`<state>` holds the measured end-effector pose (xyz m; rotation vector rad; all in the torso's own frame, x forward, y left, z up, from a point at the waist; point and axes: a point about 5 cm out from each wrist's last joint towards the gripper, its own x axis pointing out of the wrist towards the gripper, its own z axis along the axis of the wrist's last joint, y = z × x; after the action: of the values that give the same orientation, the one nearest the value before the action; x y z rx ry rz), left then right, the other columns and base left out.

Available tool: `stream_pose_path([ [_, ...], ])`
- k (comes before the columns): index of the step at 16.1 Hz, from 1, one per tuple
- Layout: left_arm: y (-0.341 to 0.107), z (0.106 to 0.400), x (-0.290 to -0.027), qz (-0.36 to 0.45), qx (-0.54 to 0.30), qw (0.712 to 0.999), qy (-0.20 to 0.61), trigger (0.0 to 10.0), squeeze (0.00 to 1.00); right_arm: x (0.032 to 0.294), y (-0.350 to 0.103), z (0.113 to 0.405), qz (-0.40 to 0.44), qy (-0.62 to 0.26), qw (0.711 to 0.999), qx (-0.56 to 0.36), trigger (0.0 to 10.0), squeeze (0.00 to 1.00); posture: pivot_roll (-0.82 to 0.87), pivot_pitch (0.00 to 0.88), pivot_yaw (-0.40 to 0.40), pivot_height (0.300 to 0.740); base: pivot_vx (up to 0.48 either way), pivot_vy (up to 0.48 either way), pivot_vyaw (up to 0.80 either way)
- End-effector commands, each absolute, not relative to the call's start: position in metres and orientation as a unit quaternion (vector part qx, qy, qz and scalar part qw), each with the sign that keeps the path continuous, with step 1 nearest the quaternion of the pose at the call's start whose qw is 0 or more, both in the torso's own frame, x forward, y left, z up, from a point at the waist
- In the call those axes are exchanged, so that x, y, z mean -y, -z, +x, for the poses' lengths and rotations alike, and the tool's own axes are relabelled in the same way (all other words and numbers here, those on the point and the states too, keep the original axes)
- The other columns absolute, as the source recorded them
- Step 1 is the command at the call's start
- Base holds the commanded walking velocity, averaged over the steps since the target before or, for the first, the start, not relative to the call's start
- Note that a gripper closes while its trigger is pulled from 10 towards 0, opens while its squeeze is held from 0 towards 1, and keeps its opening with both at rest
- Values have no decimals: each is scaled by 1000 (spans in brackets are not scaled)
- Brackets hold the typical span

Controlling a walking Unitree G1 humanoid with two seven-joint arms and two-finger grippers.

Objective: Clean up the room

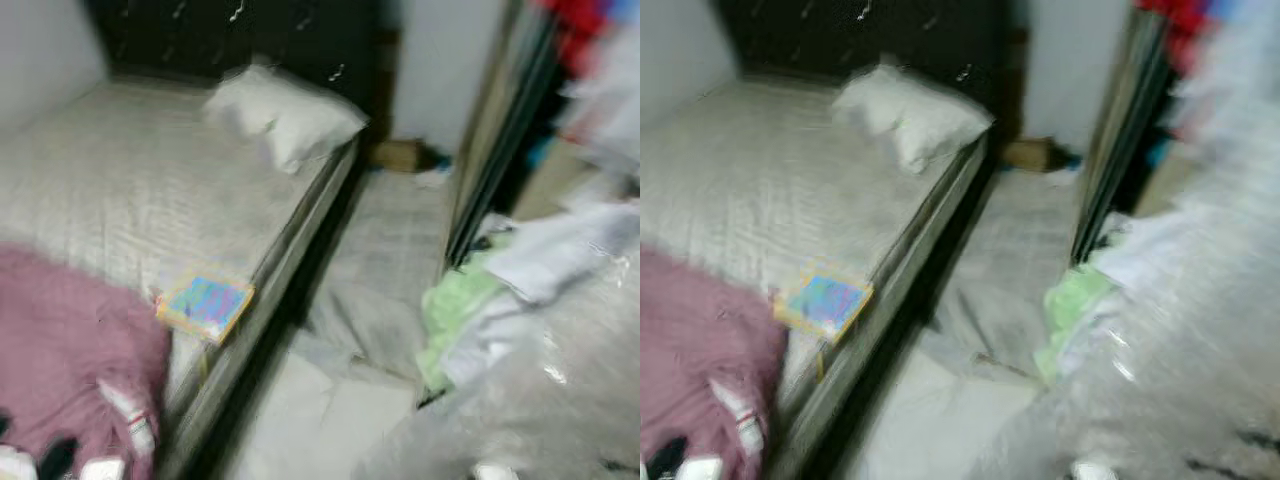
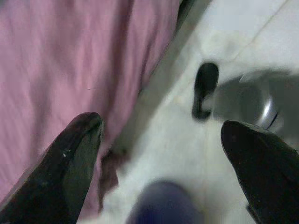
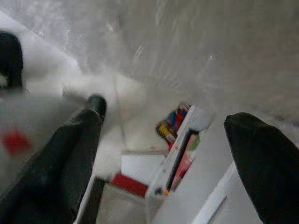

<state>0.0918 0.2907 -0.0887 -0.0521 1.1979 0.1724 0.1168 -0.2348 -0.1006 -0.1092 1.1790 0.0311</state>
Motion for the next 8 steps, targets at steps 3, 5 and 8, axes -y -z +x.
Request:
stream_pose_path([
  [3, 88, 99, -289, -20, -559, 825, -76, 10000, 0, 238, 96, 126, -56, -19, 841, -538, 10000, 0, -71, 62, -26, 740, 0, 0, 456],
  [5, 88, 100, -288, -19, -558, 827, -71, 10000, 0, 238, 96, 127, -52, -19, 842, -537, 10000, 0, -75, 59, -26, 740, 0, 0, 0],
  [8, 87, 103, -286, -22, -552, 831, -67, 10000, 0, 239, 95, 129, -63, -24, 841, -536, 10000, 0, -82, 50, -27, 740, 0, 0, 0],
])
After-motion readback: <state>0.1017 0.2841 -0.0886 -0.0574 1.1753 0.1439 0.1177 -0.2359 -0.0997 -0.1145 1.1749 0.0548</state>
